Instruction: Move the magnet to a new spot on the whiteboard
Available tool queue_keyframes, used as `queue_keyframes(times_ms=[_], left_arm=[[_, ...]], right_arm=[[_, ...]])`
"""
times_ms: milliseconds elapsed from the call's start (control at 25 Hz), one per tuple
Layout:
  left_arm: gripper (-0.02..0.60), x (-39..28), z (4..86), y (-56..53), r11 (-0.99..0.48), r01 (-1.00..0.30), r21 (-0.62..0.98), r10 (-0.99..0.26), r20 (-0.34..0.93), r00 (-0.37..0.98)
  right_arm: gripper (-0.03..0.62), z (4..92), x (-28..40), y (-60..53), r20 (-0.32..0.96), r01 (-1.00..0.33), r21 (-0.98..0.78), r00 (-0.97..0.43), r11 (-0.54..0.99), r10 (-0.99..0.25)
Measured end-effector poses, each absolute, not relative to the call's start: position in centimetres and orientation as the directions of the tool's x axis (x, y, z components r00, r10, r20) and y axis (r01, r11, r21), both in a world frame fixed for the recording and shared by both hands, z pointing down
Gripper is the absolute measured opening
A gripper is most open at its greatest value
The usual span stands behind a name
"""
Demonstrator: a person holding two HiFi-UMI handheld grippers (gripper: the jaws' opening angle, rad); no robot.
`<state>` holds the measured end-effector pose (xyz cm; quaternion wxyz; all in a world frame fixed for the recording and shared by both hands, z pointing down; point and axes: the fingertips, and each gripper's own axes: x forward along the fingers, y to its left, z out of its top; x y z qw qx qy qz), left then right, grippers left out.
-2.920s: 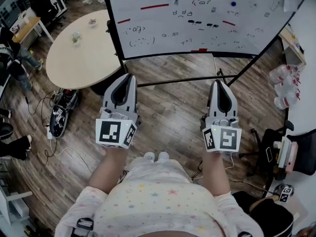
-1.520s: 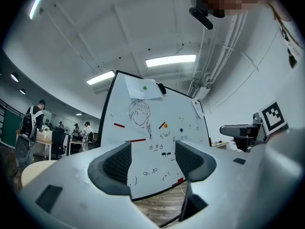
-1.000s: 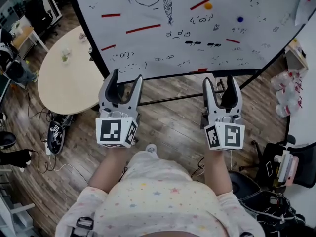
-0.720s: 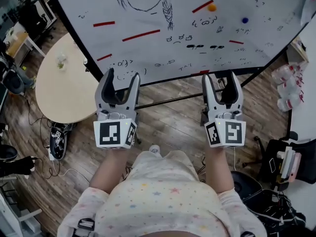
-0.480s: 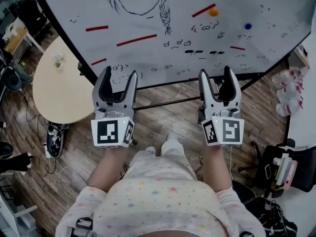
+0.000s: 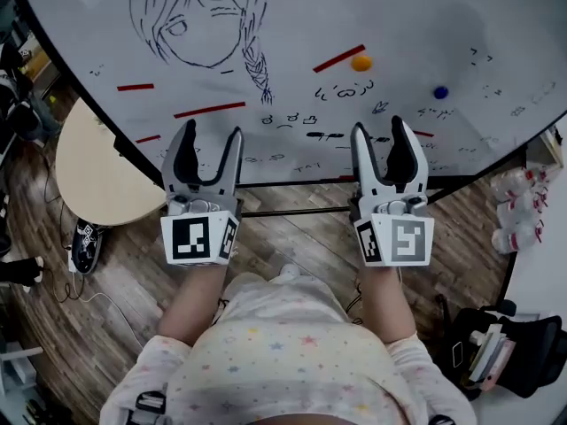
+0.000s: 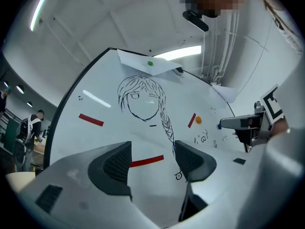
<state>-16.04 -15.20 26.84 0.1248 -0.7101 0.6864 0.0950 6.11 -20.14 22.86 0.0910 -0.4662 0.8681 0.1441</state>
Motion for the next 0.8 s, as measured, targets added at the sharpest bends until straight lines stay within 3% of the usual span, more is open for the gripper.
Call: queue_keyframes(times_ms=[160,800], left_arm=[[0.264,-15.4,26.2,-16.4,-0.006,-0.999,-0.044,-0.949,-0.316,0.019],[0.264,-16.4,21.0,-18.2,0.006,-0.991,-0.132,-0.910,-0.412,0.049]], right_arm=[[0.189,22.2,6.8,-21.8,-0.318,-0.833,0.162,-0.551,0.529,-0.771],[0.196,20.3,3.7,-24.4,-0.312,-0.831,0.219,-0.555,0.511,-0.771]])
